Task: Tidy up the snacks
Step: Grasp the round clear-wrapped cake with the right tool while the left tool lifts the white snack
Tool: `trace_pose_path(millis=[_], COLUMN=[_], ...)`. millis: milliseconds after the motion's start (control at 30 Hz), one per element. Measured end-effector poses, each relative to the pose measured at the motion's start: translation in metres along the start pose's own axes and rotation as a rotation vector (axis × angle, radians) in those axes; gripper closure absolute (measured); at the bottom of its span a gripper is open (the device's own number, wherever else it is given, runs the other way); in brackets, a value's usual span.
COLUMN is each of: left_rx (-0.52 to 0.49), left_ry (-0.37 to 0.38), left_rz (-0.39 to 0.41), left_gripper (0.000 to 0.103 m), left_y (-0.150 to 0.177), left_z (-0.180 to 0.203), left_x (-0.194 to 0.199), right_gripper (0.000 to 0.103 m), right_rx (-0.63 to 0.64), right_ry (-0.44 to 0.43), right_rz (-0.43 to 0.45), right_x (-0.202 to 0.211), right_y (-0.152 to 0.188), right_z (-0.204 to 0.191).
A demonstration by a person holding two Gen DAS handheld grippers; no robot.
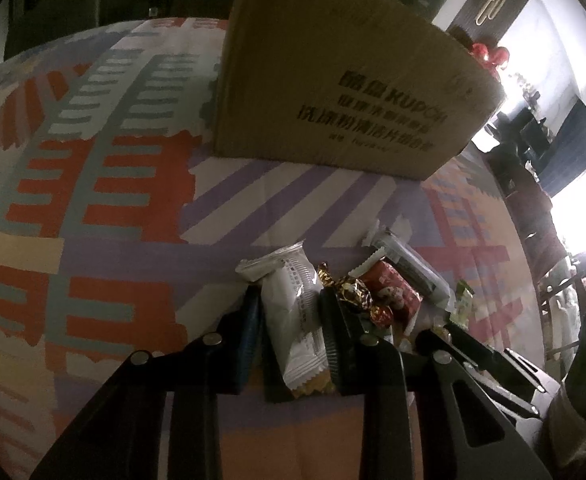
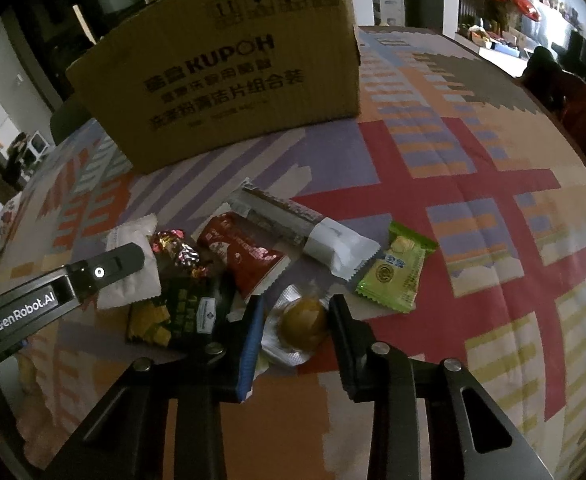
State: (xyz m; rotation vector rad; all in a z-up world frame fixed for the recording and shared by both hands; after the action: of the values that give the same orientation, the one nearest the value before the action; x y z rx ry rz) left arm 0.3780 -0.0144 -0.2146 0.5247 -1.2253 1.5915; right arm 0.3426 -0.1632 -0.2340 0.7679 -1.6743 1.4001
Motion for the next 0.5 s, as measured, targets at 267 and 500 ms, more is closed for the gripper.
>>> trace_pose_path(millis=[267,500], left_rx=[-0.022,-0.045], left_ry=[0.001,-0.010], left_rz=[0.024,0.064], left_gripper=[0.075,0.075], left_y=[0.001,0.001], left_z=[0.010,0.022], left_x=[0.016,0.037], right_gripper=[0.069,0.069], right_rx=[0.024,0.043], right_ry=[-0.030,-0.066], right_rz=[0.061,0.118], right_x=[0.025,0.049], right_y=[-0.013,-0.026], right_z=[-0.007,-0.014])
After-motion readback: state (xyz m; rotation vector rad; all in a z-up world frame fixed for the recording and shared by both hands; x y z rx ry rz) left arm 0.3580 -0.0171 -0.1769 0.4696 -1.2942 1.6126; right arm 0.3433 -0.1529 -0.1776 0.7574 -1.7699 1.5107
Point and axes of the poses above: each gripper's, at about its wrist camera, not at the fingertips, and x roughly against the way its jaws point, z to its right, y to its underside, the point moved 8 cm from there along -x, roughly the way its jaws point, and after that the axes turned 6 degrees about y, right-handed, at the moved point
